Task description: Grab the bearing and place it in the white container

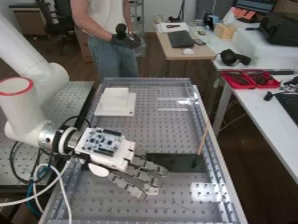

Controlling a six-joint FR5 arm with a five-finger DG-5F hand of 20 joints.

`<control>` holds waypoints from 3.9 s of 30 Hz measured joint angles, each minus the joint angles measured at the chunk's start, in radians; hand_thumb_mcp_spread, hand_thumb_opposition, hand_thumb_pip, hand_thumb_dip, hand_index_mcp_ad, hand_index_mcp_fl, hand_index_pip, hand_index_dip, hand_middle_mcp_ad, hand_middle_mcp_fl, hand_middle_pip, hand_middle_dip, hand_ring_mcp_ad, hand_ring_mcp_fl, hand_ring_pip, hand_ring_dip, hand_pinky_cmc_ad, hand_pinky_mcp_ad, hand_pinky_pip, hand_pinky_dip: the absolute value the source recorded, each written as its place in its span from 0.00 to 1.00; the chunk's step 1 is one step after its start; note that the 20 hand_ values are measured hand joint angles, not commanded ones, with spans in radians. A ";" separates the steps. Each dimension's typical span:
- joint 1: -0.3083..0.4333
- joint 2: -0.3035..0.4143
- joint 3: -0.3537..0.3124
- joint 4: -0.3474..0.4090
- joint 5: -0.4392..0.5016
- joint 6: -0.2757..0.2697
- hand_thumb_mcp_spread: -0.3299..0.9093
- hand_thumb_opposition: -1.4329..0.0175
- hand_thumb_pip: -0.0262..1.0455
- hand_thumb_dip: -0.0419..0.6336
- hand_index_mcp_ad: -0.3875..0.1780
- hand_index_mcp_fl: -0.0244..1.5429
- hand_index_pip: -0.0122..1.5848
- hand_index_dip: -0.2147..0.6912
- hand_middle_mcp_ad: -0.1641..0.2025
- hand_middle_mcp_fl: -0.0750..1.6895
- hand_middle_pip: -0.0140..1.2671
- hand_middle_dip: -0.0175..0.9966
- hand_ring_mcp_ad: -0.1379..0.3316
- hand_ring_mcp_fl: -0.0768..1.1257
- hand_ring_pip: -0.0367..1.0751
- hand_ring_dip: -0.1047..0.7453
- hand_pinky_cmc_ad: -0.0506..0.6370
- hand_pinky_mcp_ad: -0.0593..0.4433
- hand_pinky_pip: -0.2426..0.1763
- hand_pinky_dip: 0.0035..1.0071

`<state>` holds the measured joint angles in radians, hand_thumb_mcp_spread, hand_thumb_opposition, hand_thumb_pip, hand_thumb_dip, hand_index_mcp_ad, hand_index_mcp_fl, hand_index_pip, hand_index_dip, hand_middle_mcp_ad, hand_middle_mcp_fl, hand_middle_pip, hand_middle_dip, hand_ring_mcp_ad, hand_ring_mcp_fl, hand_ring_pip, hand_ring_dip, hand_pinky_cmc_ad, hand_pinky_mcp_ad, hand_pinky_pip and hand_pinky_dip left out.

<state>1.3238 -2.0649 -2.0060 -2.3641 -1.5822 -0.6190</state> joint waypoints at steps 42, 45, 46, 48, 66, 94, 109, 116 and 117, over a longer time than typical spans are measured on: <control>-0.006 0.008 -0.006 -0.012 -0.023 -0.007 0.61 0.44 0.66 0.47 0.53 0.05 0.94 0.42 0.50 0.05 0.11 0.20 0.45 0.07 0.11 0.23 0.56 0.58 0.48 0.18; -0.004 0.008 -0.007 -0.011 -0.020 -0.012 0.61 0.44 0.66 0.47 0.53 0.06 0.94 0.42 0.50 0.05 0.11 0.20 0.45 0.07 0.11 0.23 0.56 0.58 0.48 0.18; -0.003 0.008 -0.007 -0.009 -0.018 -0.013 0.61 0.44 0.66 0.47 0.52 0.05 0.94 0.42 0.50 0.05 0.11 0.20 0.45 0.07 0.11 0.23 0.56 0.58 0.48 0.18; -0.002 0.007 -0.007 -0.007 -0.016 -0.013 0.61 0.44 0.66 0.47 0.53 0.05 0.94 0.42 0.50 0.05 0.11 0.20 0.45 0.07 0.11 0.23 0.56 0.58 0.48 0.18; 0.005 0.000 -0.013 0.019 -0.004 -0.016 0.60 0.44 0.64 0.46 0.57 0.12 0.94 0.40 0.50 0.04 0.11 0.20 0.45 0.07 0.11 0.23 0.56 0.58 0.52 0.18; 0.019 0.157 -0.036 -0.019 -0.097 -0.023 0.60 0.43 0.57 0.46 0.57 0.19 0.94 0.38 0.50 0.06 0.10 0.20 0.45 0.07 0.12 0.24 0.56 0.58 0.55 0.18; 0.213 0.366 -0.168 -0.103 0.039 -0.050 0.60 0.43 0.57 0.46 0.57 0.19 0.93 0.38 0.50 0.06 0.11 0.21 0.44 0.07 0.12 0.24 0.56 0.58 0.58 0.18; 0.347 0.420 -0.210 -0.133 0.167 -0.049 0.60 0.43 0.57 0.46 0.56 0.19 0.92 0.39 0.50 0.06 0.11 0.22 0.45 0.07 0.12 0.24 0.56 0.58 0.58 0.18; 0.372 0.427 -0.216 -0.138 0.190 -0.048 0.60 0.44 0.57 0.46 0.56 0.19 0.92 0.39 0.50 0.07 0.11 0.22 0.45 0.07 0.12 0.24 0.56 0.58 0.58 0.18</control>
<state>1.6956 -1.6375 -2.2222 -2.5023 -1.3920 -0.6671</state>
